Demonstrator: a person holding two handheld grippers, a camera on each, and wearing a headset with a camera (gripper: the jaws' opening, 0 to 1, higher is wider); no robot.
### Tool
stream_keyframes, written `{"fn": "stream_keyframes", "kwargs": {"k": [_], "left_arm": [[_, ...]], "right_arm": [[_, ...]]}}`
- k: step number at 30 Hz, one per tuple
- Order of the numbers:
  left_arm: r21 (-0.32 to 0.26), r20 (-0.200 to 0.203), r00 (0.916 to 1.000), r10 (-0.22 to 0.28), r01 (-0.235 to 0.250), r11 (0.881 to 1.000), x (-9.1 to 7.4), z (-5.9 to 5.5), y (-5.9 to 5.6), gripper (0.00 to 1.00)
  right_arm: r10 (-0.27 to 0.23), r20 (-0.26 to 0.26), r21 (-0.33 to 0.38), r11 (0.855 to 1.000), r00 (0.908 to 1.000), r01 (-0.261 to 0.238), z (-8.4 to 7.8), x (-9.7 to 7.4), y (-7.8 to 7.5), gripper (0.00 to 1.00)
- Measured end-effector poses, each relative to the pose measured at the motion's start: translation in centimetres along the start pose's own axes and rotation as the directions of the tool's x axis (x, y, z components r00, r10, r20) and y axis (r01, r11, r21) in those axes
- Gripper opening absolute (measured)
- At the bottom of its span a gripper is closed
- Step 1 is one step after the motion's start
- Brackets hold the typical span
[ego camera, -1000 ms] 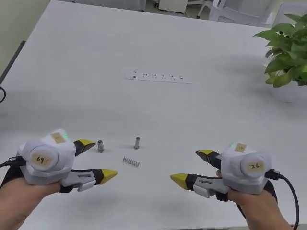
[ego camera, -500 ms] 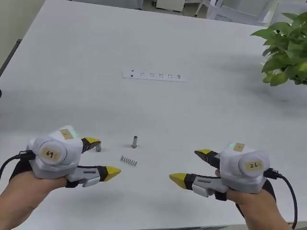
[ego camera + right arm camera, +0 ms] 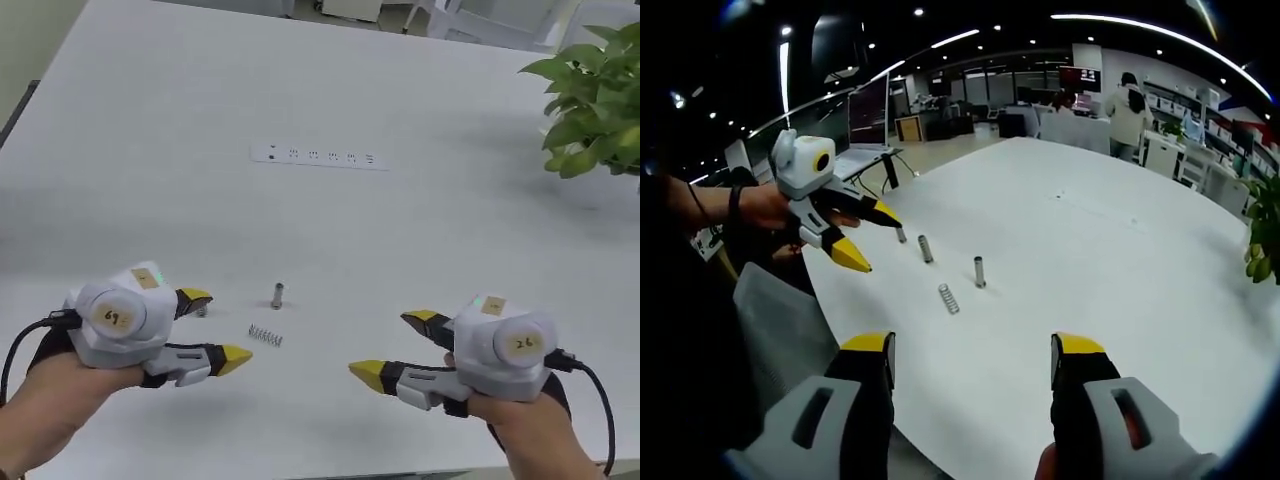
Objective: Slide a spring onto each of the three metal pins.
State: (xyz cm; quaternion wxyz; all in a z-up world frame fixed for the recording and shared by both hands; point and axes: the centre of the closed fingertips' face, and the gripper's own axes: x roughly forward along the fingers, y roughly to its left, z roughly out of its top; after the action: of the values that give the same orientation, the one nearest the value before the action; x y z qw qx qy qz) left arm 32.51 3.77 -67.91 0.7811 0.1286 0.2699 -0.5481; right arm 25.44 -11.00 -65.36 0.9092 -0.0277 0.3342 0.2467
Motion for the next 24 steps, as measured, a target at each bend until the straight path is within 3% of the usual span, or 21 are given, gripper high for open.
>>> {"fn": "stream_keyframes", "kwargs": {"k": [14,24], "left_arm": [[0.017,-0.028,0.999,-0.034,0.035,0.999,1.7,-0.5,-0.3,0.49],[0.028,-0.061,0.9966,-0.056,0.057,0.998,3.3,-1.3,0.2,0.47]], "right_arm": [[-0.005,0.0,0.003,1.0,1.0,0.005,0.0,-0.1,-0.2,0.61],[-0.003,-0.003,0.008,1.0,1.0,0.003,-0.2,-0.1,-0.1,0.61]]}}
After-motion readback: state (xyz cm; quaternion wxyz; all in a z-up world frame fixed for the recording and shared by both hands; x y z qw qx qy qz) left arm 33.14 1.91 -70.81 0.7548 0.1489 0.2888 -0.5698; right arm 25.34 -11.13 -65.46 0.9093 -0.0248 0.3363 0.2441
